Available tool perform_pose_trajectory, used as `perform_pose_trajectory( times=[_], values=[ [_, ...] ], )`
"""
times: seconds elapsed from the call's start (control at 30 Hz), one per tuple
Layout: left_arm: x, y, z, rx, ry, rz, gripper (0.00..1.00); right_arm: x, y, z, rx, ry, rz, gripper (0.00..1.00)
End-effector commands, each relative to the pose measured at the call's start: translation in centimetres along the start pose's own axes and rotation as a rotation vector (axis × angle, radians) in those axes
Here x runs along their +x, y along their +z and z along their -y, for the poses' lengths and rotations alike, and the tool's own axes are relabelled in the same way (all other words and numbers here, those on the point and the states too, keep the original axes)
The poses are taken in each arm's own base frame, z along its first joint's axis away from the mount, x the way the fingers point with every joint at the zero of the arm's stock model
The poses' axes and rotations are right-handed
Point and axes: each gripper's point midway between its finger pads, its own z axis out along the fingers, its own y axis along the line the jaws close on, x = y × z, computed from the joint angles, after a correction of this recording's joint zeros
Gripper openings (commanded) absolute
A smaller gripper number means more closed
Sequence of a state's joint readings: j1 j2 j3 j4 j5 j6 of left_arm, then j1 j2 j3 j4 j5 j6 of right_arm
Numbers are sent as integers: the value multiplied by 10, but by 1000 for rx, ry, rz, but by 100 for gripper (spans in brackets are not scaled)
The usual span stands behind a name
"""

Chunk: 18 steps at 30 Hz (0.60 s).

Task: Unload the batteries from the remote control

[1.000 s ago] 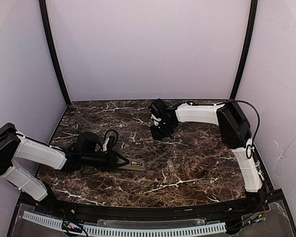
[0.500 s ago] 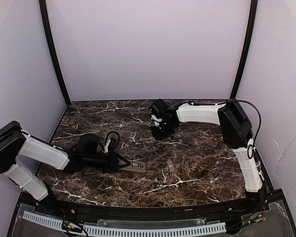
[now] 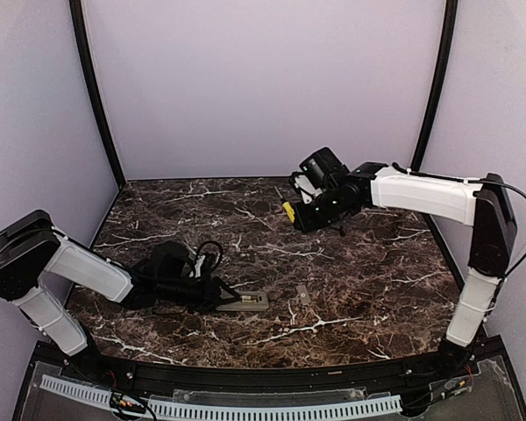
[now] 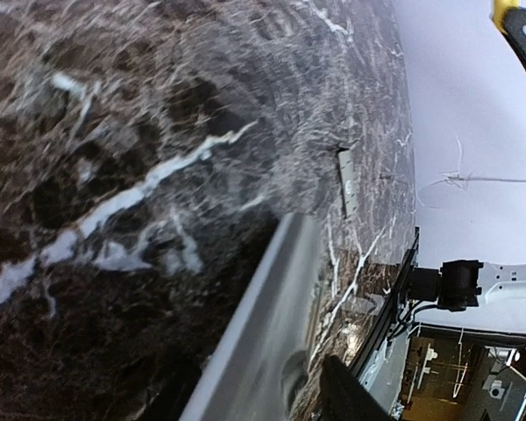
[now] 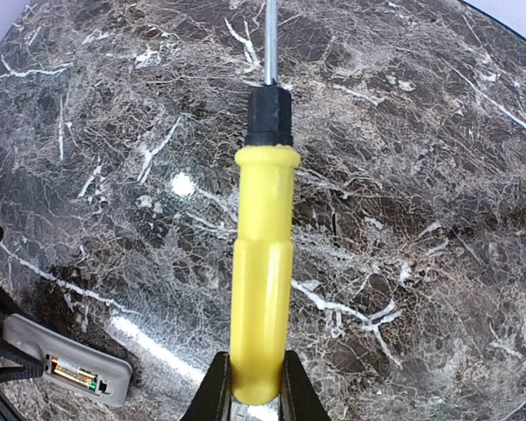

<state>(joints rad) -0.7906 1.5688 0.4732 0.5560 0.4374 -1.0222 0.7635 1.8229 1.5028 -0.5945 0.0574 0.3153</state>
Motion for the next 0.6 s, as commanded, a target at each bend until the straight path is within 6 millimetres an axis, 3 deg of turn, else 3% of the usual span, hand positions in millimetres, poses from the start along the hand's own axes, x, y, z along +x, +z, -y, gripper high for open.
perform_pose_trajectory(
  times=[0.0, 0.3, 0.57],
  values=[
    [11, 1, -24, -96, -20, -29, 56, 18, -12, -1, -50, 30, -3, 0],
    [10, -10, -34, -176, 9, -13, 96, 25, -52, -24, -209, 20, 45, 0],
    [-4, -43, -33, -310, 156, 56, 99, 39, -83, -54, -429, -76, 95, 0]
  ],
)
